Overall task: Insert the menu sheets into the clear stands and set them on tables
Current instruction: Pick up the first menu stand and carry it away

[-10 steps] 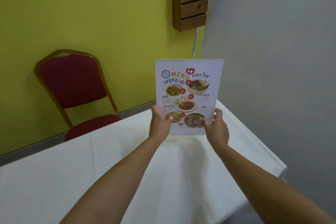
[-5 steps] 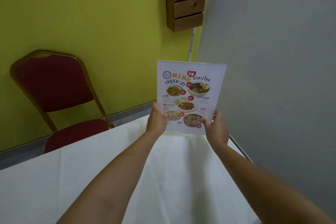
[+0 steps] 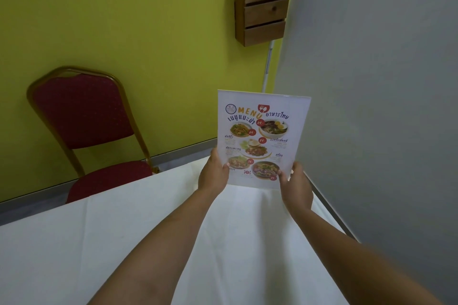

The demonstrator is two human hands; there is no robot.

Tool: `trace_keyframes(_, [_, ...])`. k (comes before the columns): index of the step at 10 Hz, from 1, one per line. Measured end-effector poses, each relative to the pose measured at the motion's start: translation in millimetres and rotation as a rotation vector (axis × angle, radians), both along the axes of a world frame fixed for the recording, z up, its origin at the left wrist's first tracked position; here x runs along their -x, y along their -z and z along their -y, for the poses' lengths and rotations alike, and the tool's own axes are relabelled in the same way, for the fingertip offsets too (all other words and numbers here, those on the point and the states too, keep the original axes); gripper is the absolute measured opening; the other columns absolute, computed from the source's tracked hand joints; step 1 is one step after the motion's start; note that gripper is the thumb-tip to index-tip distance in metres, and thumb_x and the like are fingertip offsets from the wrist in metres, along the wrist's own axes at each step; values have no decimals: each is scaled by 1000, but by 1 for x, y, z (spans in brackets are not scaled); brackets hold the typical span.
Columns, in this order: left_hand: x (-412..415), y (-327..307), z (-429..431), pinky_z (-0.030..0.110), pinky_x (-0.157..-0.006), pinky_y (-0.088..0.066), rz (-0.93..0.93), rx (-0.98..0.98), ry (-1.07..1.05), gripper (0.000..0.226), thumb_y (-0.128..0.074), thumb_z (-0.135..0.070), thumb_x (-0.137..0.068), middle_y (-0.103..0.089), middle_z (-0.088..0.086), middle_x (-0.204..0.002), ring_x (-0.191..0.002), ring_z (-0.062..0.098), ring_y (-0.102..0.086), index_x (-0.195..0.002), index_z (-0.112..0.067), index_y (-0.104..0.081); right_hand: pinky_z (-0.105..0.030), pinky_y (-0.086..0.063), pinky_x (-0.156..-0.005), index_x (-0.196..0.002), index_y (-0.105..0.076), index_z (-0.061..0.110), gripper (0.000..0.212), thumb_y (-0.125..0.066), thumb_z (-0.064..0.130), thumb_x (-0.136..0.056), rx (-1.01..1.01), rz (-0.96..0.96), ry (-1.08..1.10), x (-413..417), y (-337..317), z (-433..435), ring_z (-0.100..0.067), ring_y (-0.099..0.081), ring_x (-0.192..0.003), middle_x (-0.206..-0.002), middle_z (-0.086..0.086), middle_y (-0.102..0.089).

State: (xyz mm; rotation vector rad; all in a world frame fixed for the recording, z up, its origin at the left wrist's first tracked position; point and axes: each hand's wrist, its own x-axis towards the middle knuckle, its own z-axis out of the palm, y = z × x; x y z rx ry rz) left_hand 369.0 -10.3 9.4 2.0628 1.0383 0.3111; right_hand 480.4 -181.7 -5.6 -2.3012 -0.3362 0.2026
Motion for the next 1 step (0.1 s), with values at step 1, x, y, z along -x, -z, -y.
trace_keyframes(1, [18,-3,-1,45,-102,-44,-137,-47,16,68,-49,-28,-98,-42,7,-151,-133,32,-46,-154,-17,-12,-39,-49,-80,-142,-32,22,56,-55,36,-94,-22,-41,33,23,4,4,-28,-53,-122,-136,-3,-54])
